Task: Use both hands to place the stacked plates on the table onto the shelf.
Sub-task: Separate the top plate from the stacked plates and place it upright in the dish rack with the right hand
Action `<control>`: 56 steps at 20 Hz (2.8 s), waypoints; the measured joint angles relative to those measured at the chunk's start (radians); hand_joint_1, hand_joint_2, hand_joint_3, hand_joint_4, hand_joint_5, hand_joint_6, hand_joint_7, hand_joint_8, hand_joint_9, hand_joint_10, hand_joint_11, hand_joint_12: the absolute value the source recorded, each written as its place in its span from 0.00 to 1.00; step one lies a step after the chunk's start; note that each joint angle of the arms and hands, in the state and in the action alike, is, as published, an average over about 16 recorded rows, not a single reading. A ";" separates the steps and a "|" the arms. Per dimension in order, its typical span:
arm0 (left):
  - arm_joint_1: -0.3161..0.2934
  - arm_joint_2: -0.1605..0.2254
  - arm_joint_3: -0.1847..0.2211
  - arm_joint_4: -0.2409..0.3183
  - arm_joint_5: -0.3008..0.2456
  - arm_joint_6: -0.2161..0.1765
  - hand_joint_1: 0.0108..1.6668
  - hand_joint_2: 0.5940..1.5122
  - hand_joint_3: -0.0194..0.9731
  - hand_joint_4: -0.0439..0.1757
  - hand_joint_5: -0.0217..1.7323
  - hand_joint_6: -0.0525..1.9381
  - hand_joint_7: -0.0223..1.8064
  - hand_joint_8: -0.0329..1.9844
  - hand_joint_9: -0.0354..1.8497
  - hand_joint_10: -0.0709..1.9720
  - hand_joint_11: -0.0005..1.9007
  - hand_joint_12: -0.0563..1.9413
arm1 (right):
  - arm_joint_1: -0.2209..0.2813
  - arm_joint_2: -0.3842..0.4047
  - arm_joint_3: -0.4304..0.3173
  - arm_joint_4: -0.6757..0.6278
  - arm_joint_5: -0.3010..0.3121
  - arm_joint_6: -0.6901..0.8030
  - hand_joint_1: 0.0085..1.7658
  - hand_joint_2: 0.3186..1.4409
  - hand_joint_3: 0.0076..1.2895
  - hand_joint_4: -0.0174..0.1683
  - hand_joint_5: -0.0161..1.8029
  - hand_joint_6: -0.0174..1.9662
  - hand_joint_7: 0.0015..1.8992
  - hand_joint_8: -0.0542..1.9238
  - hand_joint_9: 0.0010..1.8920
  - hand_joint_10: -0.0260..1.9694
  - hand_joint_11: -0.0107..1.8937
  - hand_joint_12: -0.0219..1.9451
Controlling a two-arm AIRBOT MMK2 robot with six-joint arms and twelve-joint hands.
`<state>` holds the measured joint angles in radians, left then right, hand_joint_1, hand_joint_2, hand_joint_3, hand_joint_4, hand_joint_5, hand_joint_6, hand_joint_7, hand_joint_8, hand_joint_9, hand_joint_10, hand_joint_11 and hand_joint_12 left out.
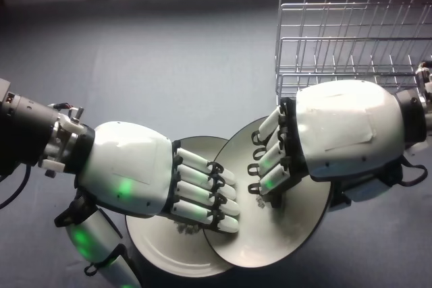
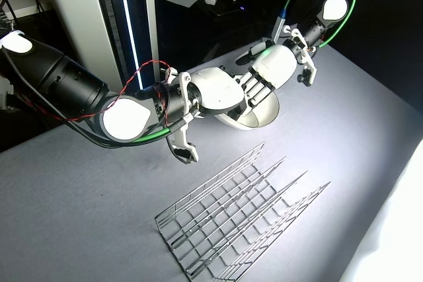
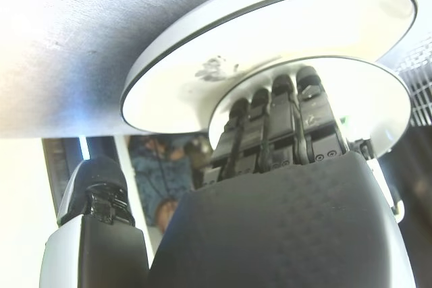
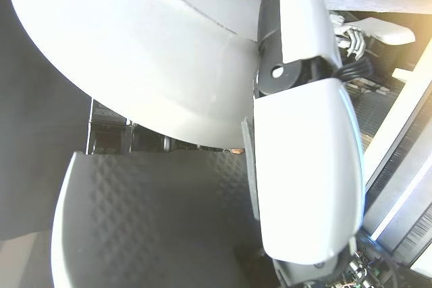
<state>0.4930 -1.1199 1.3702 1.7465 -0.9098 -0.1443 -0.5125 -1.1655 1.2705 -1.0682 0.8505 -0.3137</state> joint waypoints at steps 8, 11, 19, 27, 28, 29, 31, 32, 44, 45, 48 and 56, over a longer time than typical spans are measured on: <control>-0.046 0.086 -0.007 -0.056 -0.014 -0.011 0.00 0.56 0.03 0.20 0.02 0.03 0.02 0.02 0.03 0.04 0.01 0.02 | 0.058 0.041 -0.049 0.004 -0.011 0.004 0.70 0.59 0.01 0.13 0.50 0.43 0.50 0.37 0.52 0.31 0.45 0.59; -0.064 0.133 -0.008 -0.075 -0.025 -0.015 0.00 0.56 0.03 0.21 0.02 0.03 0.02 0.02 0.03 0.04 0.01 0.02 | 0.090 0.064 -0.084 0.019 -0.031 0.008 0.71 0.59 0.01 0.12 0.51 0.47 0.50 0.41 0.52 0.31 0.44 0.60; -0.094 0.249 -0.001 -0.112 -0.056 -0.031 0.00 0.56 0.03 0.22 0.02 0.03 0.02 0.02 0.03 0.04 0.01 0.02 | 0.185 0.130 -0.199 0.147 -0.144 0.022 0.72 0.60 0.01 0.12 0.53 0.52 0.53 0.44 0.53 0.35 0.44 0.61; -0.092 0.326 0.011 -0.138 -0.069 -0.042 0.00 0.56 0.03 0.23 0.02 0.03 0.02 0.02 0.03 0.04 0.01 0.02 | 0.273 0.177 -0.290 0.389 -0.331 0.038 0.72 0.61 0.01 0.16 0.53 0.55 0.52 0.47 0.54 0.29 0.44 0.62; -0.092 0.333 0.012 -0.142 -0.069 -0.042 0.00 0.56 0.03 0.23 0.02 0.03 0.02 0.02 0.03 0.04 0.01 0.02 | 0.285 0.181 -0.297 0.425 -0.358 0.040 0.73 0.61 0.01 0.17 0.52 0.55 0.52 0.48 0.54 0.29 0.44 0.61; -0.091 0.339 0.013 -0.146 -0.070 -0.043 0.00 0.56 0.03 0.23 0.02 0.03 0.02 0.02 0.03 0.04 0.01 0.02 | 0.296 0.184 -0.304 0.461 -0.385 0.041 0.73 0.61 0.01 0.17 0.52 0.56 0.52 0.49 0.55 0.28 0.44 0.61; -0.088 0.350 0.015 -0.155 -0.071 -0.045 0.00 0.56 0.03 0.23 0.02 0.03 0.02 0.02 0.03 0.04 0.01 0.02 | 0.318 0.190 -0.314 0.532 -0.437 0.043 0.73 0.61 0.01 0.17 0.51 0.57 0.51 0.51 0.55 0.26 0.44 0.62; -0.087 0.354 0.016 -0.159 -0.072 -0.045 0.00 0.56 0.03 0.23 0.02 0.03 0.02 0.02 0.03 0.04 0.01 0.02 | 0.329 0.192 -0.318 0.565 -0.461 0.044 0.73 0.61 0.01 0.16 0.50 0.58 0.51 0.51 0.54 0.27 0.44 0.62; -0.076 0.370 0.019 -0.186 -0.073 -0.048 0.00 0.57 0.03 0.22 0.02 0.03 0.02 0.02 0.03 0.04 0.01 0.02 | 0.434 0.198 -0.288 0.836 -0.675 0.044 0.76 0.62 0.01 0.08 0.47 0.62 0.47 0.52 0.48 0.58 0.41 0.66; -0.076 0.370 0.019 -0.186 -0.072 -0.048 0.00 0.57 0.03 0.22 0.02 0.03 0.02 0.02 0.03 0.04 0.01 0.02 | 0.441 0.198 -0.282 0.846 -0.685 0.044 0.76 0.62 0.01 0.07 0.47 0.62 0.47 0.52 0.47 0.62 0.41 0.66; -0.076 0.370 0.019 -0.187 -0.072 -0.048 0.00 0.57 0.03 0.22 0.02 0.03 0.02 0.02 0.03 0.04 0.01 0.02 | 0.461 0.197 -0.262 0.876 -0.714 0.044 0.77 0.62 0.01 0.07 0.47 0.63 0.46 0.52 0.46 0.65 0.40 0.67; -0.076 0.370 0.018 -0.187 -0.071 -0.048 0.00 0.57 0.03 0.22 0.02 0.03 0.02 0.02 0.03 0.04 0.01 0.02 | 0.512 0.197 -0.221 0.961 -0.764 0.044 0.77 0.62 0.01 0.07 0.47 0.62 0.47 0.50 0.47 0.63 0.40 0.67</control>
<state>0.4168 -0.7494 1.3887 1.5599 -0.9805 -0.1922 -0.0005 -0.9680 1.0494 -0.1076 0.0869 -0.2701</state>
